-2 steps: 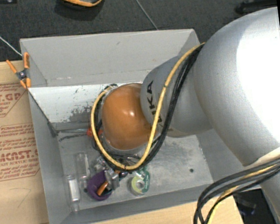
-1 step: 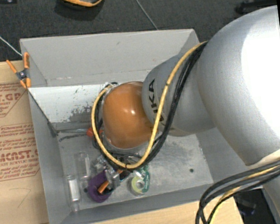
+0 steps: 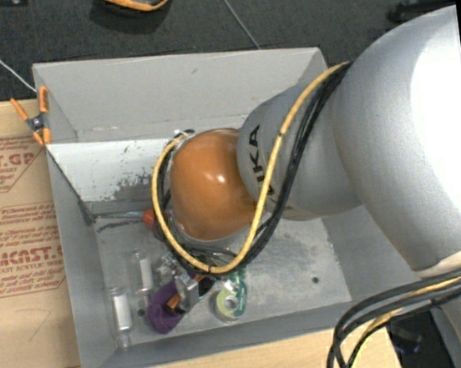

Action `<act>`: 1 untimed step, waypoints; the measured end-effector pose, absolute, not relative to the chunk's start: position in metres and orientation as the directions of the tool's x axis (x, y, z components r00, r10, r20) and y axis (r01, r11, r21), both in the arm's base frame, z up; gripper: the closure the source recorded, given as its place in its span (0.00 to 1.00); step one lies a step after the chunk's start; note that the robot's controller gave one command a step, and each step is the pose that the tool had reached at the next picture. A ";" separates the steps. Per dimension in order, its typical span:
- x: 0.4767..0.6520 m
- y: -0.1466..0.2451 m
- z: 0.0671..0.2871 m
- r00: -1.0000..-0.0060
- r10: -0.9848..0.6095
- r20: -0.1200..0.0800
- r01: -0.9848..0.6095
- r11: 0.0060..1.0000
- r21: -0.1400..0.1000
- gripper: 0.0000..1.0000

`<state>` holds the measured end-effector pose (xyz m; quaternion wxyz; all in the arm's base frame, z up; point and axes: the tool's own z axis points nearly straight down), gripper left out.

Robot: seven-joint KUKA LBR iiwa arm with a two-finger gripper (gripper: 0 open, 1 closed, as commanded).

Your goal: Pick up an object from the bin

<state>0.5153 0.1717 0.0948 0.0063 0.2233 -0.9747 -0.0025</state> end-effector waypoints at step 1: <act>0.516 0.172 0.109 -0.900 -0.435 0.009 -0.435 0.900 0.007 1.00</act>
Offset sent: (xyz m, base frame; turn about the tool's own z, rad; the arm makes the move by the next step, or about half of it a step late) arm 0.0000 -0.0001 0.0482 0.0000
